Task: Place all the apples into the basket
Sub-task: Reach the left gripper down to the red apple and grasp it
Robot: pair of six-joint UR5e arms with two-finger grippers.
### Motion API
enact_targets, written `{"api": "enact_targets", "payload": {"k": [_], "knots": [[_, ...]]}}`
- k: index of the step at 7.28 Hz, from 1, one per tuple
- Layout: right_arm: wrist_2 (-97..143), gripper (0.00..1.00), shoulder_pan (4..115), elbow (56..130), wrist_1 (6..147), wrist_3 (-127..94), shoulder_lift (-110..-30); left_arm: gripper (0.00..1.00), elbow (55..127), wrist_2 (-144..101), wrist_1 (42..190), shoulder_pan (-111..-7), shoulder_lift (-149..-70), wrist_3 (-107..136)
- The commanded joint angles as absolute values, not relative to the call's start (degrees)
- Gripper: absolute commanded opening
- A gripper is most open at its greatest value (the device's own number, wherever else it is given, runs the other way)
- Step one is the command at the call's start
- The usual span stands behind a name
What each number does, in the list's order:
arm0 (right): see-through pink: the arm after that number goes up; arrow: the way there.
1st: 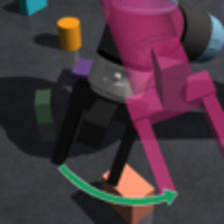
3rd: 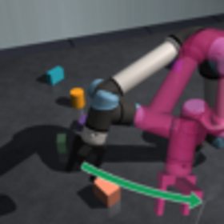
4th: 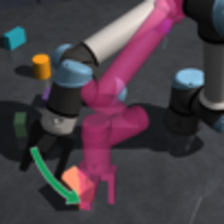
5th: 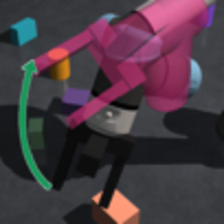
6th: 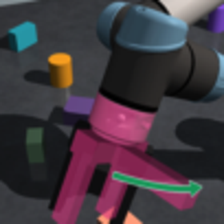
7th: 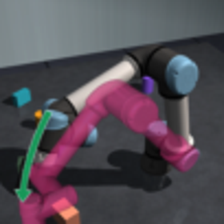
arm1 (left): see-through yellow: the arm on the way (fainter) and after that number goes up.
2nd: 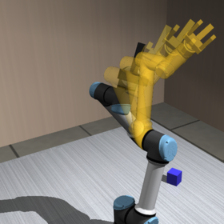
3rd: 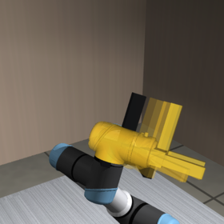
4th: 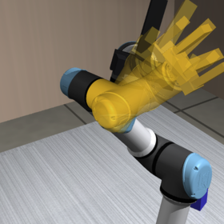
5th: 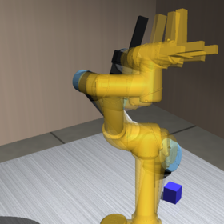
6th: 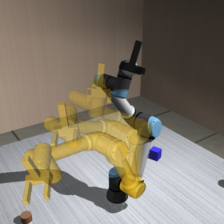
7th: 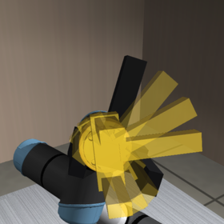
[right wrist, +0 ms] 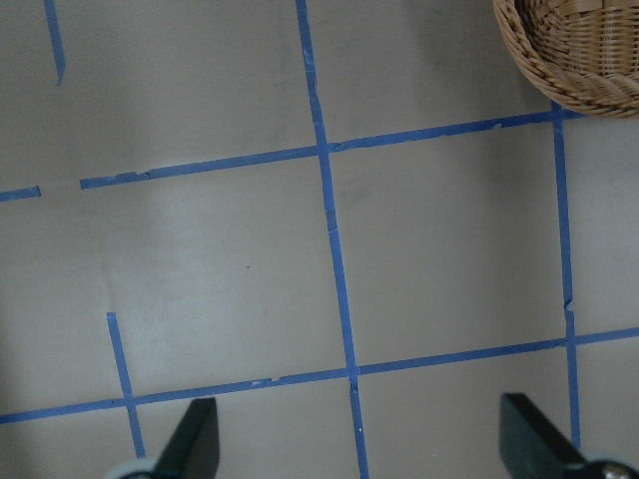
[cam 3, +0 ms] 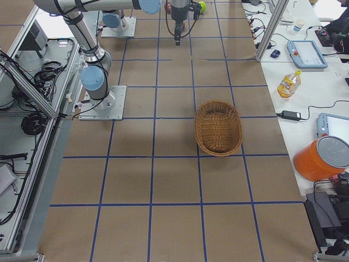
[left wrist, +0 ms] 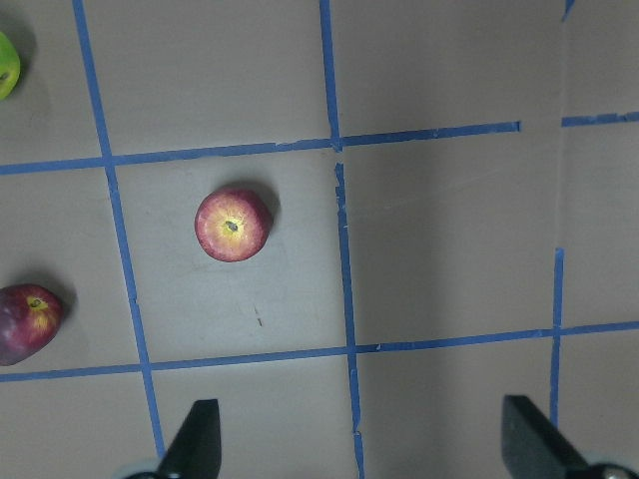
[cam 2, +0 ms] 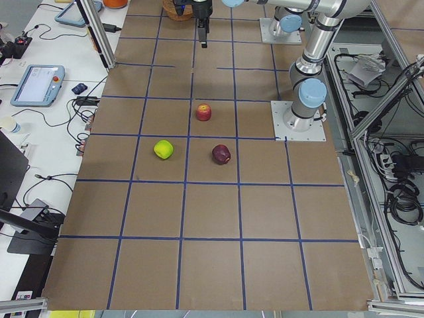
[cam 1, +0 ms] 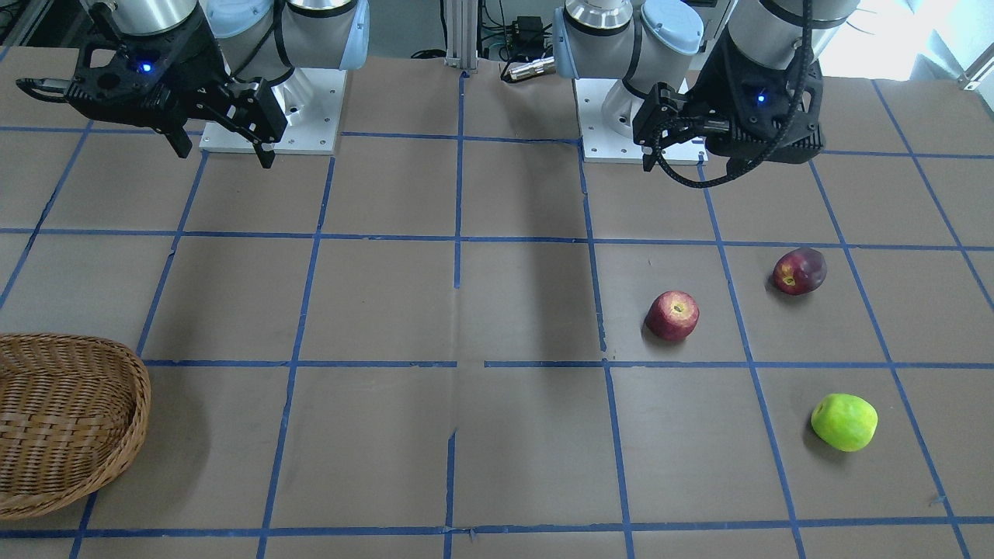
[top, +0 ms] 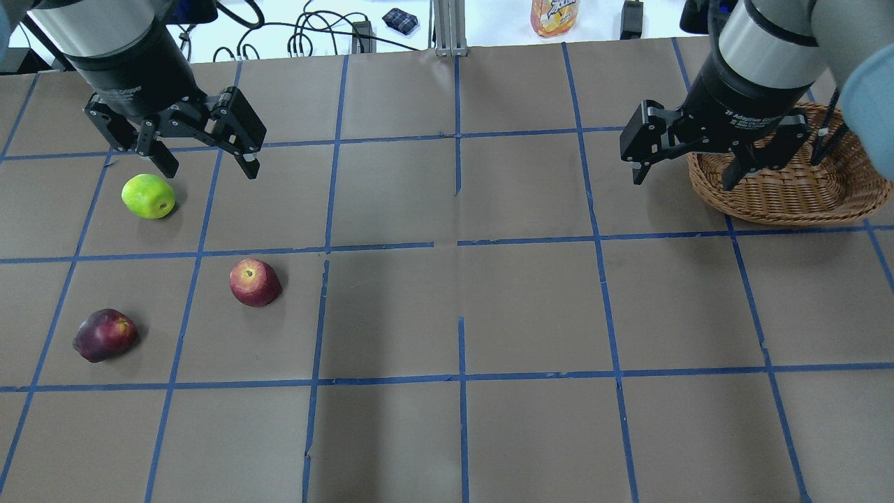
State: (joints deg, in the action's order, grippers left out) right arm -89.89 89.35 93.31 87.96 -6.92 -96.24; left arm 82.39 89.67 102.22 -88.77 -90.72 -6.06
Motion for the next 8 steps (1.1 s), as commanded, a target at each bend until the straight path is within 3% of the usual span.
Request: {"api": "enact_targets", "payload": {"k": [1, 5, 8], "knots": [[-90.6, 1.00, 89.3, 93.3, 88.0, -6.4, -96.2, 1.00, 82.8, 89.6, 102.1, -88.9, -90.7, -6.2], [-90.6, 1.00, 89.7, 93.5, 86.9, -6.3, -96.2, 1.00, 86.8, 89.6, 96.9, -85.0, -93.5, -11.3], [-90.5, 1.00, 89.3, 94.0, 87.3, -6.4, -96.2, 1.00, 94.9, 89.6, 78.5, -84.3, -100.1, -18.0]]}}
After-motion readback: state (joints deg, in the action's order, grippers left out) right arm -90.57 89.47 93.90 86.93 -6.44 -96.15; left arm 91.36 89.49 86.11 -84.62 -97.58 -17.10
